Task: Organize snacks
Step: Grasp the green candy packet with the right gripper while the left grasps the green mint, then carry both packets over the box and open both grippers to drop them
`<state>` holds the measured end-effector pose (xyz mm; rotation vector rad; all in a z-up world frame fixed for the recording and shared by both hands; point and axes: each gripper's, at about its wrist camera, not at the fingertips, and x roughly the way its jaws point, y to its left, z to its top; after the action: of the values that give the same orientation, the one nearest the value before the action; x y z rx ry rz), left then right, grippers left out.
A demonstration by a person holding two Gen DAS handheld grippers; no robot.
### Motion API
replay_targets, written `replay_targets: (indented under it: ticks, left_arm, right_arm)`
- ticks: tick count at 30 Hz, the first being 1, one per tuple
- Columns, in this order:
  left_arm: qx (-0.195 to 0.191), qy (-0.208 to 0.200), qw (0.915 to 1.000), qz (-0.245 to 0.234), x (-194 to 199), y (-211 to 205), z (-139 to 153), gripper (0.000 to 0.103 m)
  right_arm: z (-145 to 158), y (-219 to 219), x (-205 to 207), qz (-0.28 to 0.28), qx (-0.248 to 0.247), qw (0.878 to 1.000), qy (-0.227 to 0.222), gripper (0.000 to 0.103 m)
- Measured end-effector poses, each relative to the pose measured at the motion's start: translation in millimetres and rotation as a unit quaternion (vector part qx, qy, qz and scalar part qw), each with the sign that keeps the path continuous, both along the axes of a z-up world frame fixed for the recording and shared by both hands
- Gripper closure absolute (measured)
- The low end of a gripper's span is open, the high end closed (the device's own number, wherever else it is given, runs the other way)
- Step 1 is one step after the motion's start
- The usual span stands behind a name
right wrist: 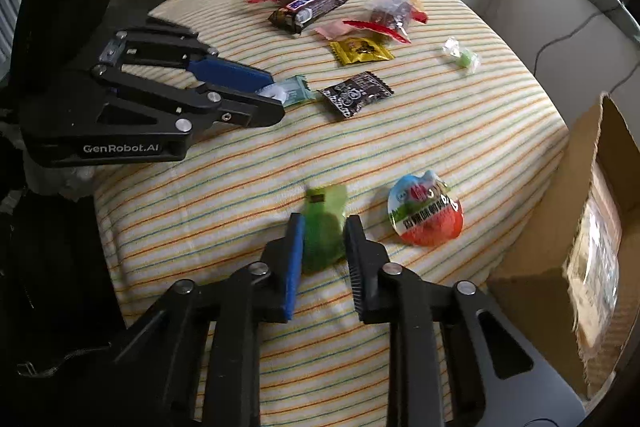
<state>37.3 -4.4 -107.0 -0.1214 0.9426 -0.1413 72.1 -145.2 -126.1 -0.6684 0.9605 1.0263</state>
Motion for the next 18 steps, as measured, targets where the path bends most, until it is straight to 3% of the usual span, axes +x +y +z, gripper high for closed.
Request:
replay_targets:
  ticks: [6, 18]
  left_arm:
    - [-0.006, -0.008, 0.9999, -0.002, 0.0, -3.2, 6.1, 0.082]
    - [-0.018, -0.044, 0.9987, -0.021, 21.4, -20.7, 32.4, 0.082]
  right_arm:
    - [4.7, -13.4, -0.2, -0.03, 0.027, 0.999, 0.01, 0.083]
    - [44.9, -60.6, 14.1, -0.104, 0.11, 0.988, -0.005, 0.083]
